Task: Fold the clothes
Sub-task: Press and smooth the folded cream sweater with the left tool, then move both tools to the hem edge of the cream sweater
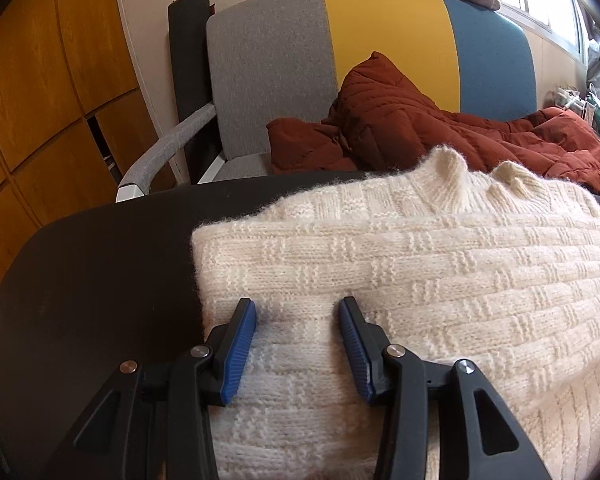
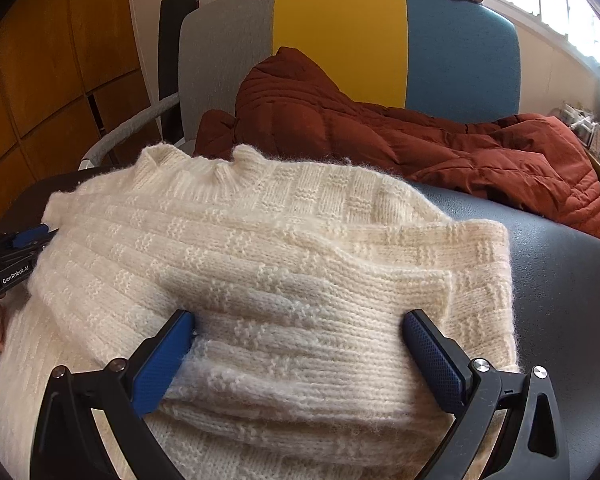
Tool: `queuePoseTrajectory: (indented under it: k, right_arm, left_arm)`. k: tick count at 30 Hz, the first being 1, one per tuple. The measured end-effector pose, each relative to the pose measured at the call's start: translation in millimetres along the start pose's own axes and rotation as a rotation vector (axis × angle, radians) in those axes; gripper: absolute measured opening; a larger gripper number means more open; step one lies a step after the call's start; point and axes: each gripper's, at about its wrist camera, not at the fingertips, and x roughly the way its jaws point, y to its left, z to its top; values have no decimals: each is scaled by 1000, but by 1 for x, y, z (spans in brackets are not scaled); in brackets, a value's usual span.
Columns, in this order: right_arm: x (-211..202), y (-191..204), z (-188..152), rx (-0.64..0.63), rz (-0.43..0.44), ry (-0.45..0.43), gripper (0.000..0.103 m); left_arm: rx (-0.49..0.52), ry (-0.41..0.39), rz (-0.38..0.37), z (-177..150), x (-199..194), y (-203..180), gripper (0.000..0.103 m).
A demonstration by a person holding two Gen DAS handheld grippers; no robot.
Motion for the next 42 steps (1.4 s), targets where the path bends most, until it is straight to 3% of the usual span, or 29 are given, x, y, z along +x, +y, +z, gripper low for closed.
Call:
queuePoseTrajectory:
  k: [6, 10, 14, 17, 22, 24, 30, 33, 39, 42]
  right_arm:
    - [-16, -3, 2, 5, 48, 48, 103]
    - [-49, -16, -14, 62, 166, 72, 103]
    - [-83, -32, -51, 82, 217, 103, 103]
    - [-106, -37, -87, 68, 215, 127, 103]
    - [-141, -22, -149, -32, 199, 170, 103]
    - [-156, -15, -171, -68, 195, 166, 103]
    - [-197, -7, -217, -57, 252, 125, 103]
    - [-215, -8, -232, -6, 330, 112, 103]
    - [-223, -38, -244, 251, 526, 54, 103]
    - [-217, -47, -240, 317, 564, 30, 103]
  left_arm:
    - [-24, 2, 6, -6, -31, 13, 48]
    - [-108, 21, -41, -34, -58, 34, 48]
    - [-111, 10, -71, -73, -94, 37, 48]
    - [-51, -2, -86, -103, -122, 28, 48]
    - [75, 17, -60, -154, -151, 9, 48]
    - [77, 18, -54, -171, -158, 10, 48]
    - [-49, 3, -119, -206, -185, 28, 48]
    - [-100, 0, -156, -220, -198, 40, 48]
    - [-256, 25, -267, -235, -207, 77, 53]
    - [-309, 34, -311, -240, -210, 87, 55]
